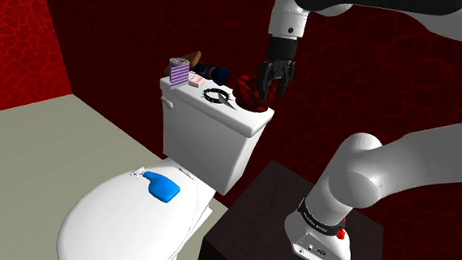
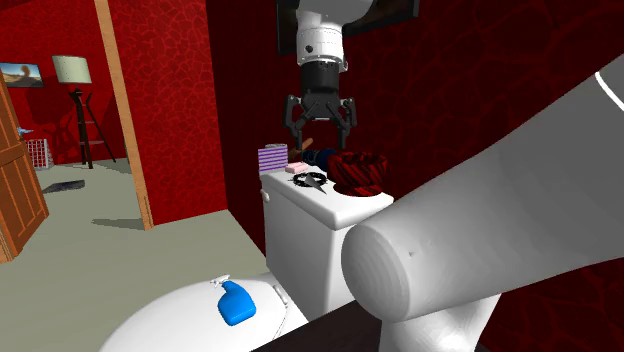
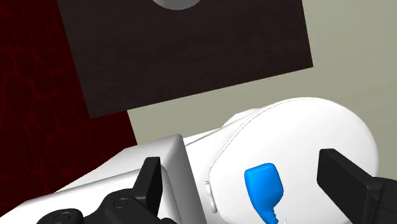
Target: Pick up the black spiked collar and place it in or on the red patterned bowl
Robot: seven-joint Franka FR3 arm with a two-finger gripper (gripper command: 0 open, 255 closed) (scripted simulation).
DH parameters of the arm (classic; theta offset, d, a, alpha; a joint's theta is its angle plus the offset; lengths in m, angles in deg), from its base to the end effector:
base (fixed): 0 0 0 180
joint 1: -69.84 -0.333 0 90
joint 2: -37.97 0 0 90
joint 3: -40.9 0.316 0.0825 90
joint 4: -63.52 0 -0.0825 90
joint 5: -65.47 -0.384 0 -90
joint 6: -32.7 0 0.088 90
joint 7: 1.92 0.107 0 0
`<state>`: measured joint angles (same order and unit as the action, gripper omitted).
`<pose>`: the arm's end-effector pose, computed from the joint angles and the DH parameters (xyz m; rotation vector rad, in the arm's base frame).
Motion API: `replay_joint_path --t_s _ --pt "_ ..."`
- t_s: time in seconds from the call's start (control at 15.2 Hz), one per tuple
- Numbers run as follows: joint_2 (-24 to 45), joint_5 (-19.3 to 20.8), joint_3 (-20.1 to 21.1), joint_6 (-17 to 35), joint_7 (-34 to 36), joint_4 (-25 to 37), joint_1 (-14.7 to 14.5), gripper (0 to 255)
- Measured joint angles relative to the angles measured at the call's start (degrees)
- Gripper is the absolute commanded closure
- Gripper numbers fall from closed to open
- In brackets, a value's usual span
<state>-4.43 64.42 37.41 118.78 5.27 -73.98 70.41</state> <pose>0.3072 -0.0238 0.5502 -3.0659 0.2726 0.2473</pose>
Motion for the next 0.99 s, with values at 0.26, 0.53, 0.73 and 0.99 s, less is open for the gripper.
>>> replay_joint_path --t_s 0.26,0.53,0.73,0.99 --pt "3.8 0.4 -0.7 3.4 -0.9 0.9 0.1 0" --pt "11.1 1.1 -2.2 9.9 -3.0 2.7 0.2 0" --pt "17.6 1.1 -3.2 14.4 -4.3 5.5 0.2 0" --pt "25.5 0.7 -4.1 19.0 -5.9 10.0 0.1 0"
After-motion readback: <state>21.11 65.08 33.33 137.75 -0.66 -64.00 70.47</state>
